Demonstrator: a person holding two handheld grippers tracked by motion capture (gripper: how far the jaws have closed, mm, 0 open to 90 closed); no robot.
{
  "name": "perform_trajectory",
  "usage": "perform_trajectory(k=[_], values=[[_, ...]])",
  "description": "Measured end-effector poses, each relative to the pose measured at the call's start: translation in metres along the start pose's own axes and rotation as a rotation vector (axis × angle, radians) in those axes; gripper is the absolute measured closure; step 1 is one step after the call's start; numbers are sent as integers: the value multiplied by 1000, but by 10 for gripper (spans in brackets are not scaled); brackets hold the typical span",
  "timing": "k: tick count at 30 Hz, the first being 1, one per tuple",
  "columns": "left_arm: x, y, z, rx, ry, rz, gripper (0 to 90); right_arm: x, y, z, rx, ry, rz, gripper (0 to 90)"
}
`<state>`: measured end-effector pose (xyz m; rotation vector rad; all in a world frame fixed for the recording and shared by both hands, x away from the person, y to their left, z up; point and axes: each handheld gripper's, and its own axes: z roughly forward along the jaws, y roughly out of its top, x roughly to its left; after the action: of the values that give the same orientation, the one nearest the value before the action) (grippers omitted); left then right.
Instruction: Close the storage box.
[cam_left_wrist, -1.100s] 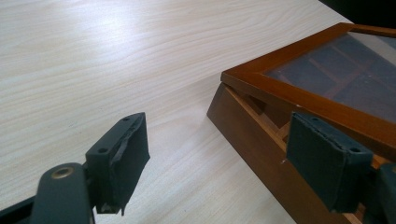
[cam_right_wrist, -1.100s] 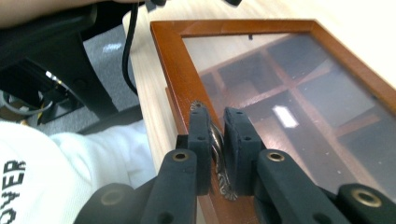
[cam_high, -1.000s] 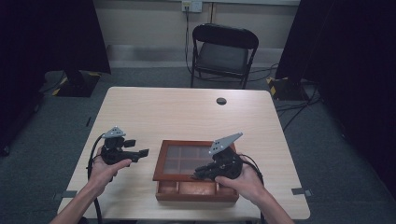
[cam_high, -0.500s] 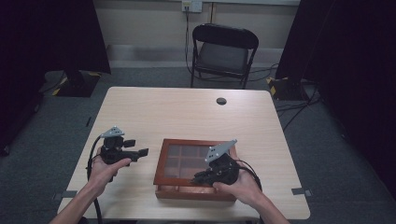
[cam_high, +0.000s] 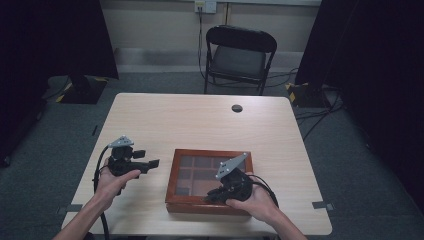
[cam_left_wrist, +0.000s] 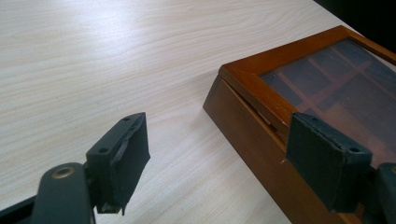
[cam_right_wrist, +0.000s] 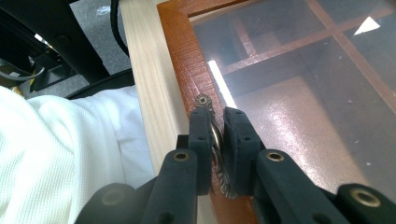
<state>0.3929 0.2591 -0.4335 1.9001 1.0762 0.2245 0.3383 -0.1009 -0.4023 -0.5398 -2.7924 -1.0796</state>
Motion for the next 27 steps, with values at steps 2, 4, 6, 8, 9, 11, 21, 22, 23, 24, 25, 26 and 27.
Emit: perform_trajectory(k=[2, 4, 6, 8, 9, 11, 21, 22, 23, 24, 25, 26, 27], values=[[-1, 0, 1, 3, 1, -1, 212, -1, 0, 0, 7, 0, -4, 826], [-1, -1, 1, 4, -2, 0, 212, -1, -1, 2, 13, 7, -1, 826], [-1, -1, 1, 9, 3, 4, 212, -1, -2, 5, 19, 7, -1, 826], [-1, -1, 1, 15, 7, -3, 212, -1, -3, 7, 27, 8, 1, 826], [-1, -1, 1, 15, 7, -4, 211, -2, -3, 8, 28, 12, 4, 827], [0, -1, 1, 16, 7, -3, 212, -3, -5, 10, 28, 12, 5, 827], [0, -1, 2, 25, 6, 0, 214, -4, -7, 16, 52, 21, 25, 825], [0, -1, 3, 27, 6, -1, 214, -5, -7, 16, 49, 27, 25, 824], [0, -1, 3, 26, 6, -4, 214, -6, -8, 16, 43, 26, 28, 816], [0, -1, 3, 26, 4, -3, 214, -7, -9, 16, 32, 30, 42, 797], [0, -1, 3, 28, 6, -2, 214, -8, -9, 15, 25, 30, 42, 798], [0, -1, 3, 26, -3, -4, 214, -8, -9, 12, 7, 23, 35, 794], [0, -2, 3, 24, -11, -6, 213, -9, -8, 8, -10, 15, 39, 779]])
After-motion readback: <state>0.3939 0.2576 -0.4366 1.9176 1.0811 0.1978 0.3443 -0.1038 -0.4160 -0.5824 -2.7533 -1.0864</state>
